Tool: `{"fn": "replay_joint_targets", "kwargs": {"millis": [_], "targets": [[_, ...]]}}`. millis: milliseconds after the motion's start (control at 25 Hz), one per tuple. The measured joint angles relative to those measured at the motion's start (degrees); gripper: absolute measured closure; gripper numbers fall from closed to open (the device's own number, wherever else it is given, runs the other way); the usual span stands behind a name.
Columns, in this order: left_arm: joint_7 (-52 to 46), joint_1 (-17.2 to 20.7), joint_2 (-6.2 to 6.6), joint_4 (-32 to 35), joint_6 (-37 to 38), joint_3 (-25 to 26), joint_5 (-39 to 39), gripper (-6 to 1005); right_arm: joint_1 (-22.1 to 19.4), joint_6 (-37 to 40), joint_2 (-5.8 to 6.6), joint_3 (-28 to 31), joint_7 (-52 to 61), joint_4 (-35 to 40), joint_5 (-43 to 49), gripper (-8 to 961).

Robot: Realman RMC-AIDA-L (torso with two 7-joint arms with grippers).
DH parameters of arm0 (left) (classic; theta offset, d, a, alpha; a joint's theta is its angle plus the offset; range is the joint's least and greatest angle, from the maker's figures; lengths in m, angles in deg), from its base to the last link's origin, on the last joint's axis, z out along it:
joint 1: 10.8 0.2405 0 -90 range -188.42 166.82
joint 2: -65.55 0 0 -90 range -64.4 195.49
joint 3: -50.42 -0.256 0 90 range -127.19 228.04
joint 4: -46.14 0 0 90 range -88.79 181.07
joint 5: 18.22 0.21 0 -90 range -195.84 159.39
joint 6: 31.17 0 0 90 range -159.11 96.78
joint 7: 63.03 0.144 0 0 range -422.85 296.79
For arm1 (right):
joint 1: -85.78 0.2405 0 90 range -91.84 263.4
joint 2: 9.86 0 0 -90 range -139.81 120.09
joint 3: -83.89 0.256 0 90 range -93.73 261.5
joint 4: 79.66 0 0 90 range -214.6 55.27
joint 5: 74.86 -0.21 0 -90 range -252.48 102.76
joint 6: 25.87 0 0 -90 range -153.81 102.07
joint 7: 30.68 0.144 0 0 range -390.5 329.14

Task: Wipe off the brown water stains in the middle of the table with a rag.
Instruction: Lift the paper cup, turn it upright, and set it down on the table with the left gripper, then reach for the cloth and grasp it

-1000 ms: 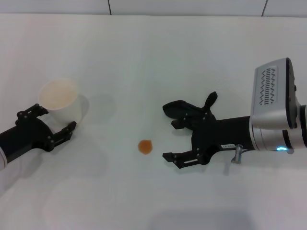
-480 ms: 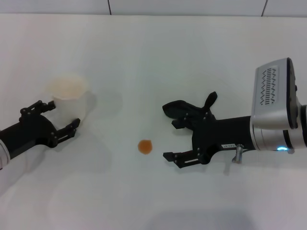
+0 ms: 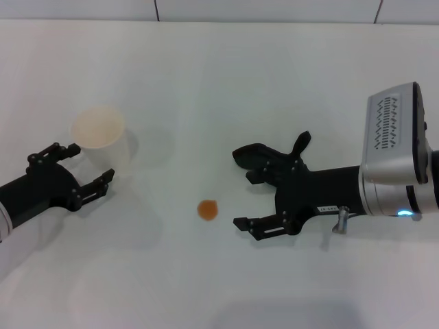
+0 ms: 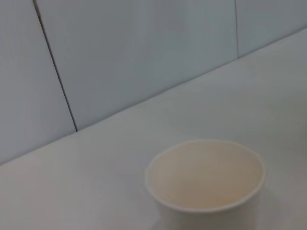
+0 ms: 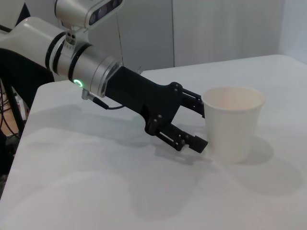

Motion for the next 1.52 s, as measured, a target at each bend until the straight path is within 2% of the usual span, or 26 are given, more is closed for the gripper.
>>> {"fn": "replay_joint_targets", "kwargs": {"millis": [200, 400, 600, 720, 880, 1000, 1080, 1320, 1520], "targets": [[0.05, 1.11, 0.01, 0.25, 0.83, 0.38, -0.26, 218, -0.19, 0.03, 0.0, 0.0, -0.02, -0.23, -0.02, 121], [0.56, 4.8, -0.04, 3.12, 3.39, 0.45, -0.44, 219, -0.29, 0.23, 0.0, 0.0, -0.03, -0.27, -0.28, 121], [1.81, 9.81, 0.16, 7.6, 10.78, 1.52, -5.75, 221, -0.4, 0.36, 0.0, -0.02, -0.11, -0.28, -1.46, 121], [5.03, 11.08, 0.15, 8.07, 18.4, 6.75, -9.1, 222, -0.49, 0.69, 0.0, -0.02, 0.03, -0.29, -1.89, 121], [6.51, 10.1, 0.2, 6.44, 27.48, 16.27, -10.55, 223, -0.45, 1.84, 0.05, 0.65, 0.35, -0.33, -3.46, 121], [6.9, 8.45, 0.39, 4.84, 31.77, 23.46, -10.4, 229, -0.35, 2.94, 0.06, 1.27, 0.38, -0.33, -5.32, 121], [6.65, 7.43, 0.74, 4.27, 33.96, 26.4, -10.18, 229, -0.43, 4.17, 0.07, 1.82, 0.41, -0.26, -6.72, 121], [4.42, 5.97, 1.82, 4.57, 37.13, 27.57, -9.53, 228, -0.49, 6.0, 0.09, 2.31, 1.19, 0.15, -7.57, 121], [-0.6, 4.23, 2.6, 4.96, 38.71, 27.93, -5.08, 227, -0.47, 6.3, 0.09, 2.89, 1.48, 0.19, -7.56, 121]]}}
